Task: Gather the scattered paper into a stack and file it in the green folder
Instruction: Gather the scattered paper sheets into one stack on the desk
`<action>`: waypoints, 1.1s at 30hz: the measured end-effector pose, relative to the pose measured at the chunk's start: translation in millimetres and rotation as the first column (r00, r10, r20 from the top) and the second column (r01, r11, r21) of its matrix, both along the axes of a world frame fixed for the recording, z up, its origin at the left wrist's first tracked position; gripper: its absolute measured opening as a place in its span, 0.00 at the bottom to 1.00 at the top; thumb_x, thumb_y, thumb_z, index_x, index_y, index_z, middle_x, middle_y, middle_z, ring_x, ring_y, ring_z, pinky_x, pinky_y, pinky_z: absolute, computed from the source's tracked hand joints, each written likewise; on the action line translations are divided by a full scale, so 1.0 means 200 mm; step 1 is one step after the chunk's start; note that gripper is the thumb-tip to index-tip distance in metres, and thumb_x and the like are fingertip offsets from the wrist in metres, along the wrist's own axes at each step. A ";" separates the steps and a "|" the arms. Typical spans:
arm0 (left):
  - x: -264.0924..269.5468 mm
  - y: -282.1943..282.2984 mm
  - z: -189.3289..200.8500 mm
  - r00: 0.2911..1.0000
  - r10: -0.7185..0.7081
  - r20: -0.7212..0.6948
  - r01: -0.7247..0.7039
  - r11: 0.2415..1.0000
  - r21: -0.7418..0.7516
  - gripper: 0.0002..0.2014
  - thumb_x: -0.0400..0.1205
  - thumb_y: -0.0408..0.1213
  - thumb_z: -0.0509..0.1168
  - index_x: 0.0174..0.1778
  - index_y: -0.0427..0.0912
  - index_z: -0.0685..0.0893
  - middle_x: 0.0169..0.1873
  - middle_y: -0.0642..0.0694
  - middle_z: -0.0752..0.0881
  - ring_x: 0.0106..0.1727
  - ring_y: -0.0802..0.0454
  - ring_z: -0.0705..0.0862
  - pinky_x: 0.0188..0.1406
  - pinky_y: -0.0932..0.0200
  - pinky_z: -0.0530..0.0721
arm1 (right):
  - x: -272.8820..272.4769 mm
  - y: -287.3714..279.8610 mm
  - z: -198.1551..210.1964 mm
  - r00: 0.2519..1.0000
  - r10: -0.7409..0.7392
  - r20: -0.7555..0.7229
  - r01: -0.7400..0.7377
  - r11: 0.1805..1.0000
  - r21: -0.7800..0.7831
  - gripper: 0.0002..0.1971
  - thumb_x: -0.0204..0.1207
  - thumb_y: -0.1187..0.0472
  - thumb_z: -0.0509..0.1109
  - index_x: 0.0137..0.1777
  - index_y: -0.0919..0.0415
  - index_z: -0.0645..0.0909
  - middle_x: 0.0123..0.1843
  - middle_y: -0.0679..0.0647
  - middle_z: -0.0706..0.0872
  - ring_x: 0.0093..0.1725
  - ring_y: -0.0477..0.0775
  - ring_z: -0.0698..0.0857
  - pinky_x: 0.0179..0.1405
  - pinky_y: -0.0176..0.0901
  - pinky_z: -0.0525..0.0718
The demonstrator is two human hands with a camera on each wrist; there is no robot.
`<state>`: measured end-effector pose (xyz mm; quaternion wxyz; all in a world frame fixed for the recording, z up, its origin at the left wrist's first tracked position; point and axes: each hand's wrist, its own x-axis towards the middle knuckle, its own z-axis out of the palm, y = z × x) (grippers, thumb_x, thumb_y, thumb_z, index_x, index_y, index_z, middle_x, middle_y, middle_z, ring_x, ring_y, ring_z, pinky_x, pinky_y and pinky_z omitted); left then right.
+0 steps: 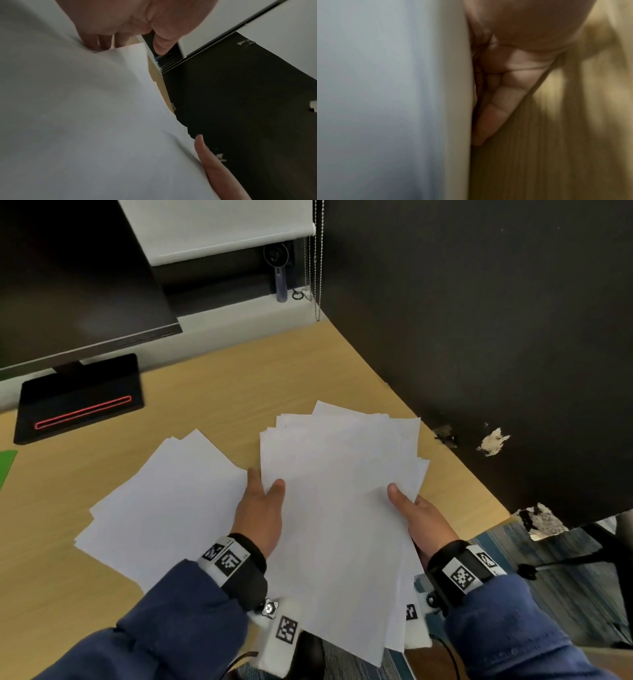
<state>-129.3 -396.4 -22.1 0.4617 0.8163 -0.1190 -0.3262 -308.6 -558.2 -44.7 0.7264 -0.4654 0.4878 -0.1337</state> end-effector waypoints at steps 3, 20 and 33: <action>-0.04 0.01 0.02 0.990 -0.122 -0.078 0.120 0.992 -0.024 0.27 0.91 0.45 0.53 0.88 0.53 0.57 0.84 0.52 0.66 0.82 0.56 0.66 0.74 0.66 0.60 | 0.01 0.01 0.00 0.998 0.045 -0.040 -0.043 0.998 0.033 0.13 0.79 0.53 0.74 0.60 0.55 0.85 0.51 0.52 0.96 0.49 0.55 0.94 0.48 0.49 0.89; 0.69 0.12 0.04 0.165 -0.983 0.080 0.410 0.142 0.901 0.43 0.73 0.48 0.72 0.84 0.48 0.61 0.81 0.43 0.66 0.83 0.40 0.63 0.82 0.45 0.63 | -0.24 -0.07 0.07 0.983 0.016 -0.182 -0.025 0.999 -0.046 0.09 0.78 0.66 0.72 0.57 0.57 0.86 0.46 0.59 0.95 0.39 0.62 0.95 0.58 0.60 0.84; 0.75 0.28 0.02 0.602 -0.797 0.048 0.343 0.313 0.885 0.44 0.68 0.63 0.76 0.74 0.47 0.69 0.61 0.47 0.82 0.56 0.45 0.84 0.53 0.50 0.85 | -0.22 -0.07 0.11 0.967 0.006 -0.254 -0.013 1.000 -0.026 0.07 0.78 0.65 0.72 0.55 0.58 0.83 0.42 0.62 0.95 0.39 0.68 0.93 0.51 0.61 0.87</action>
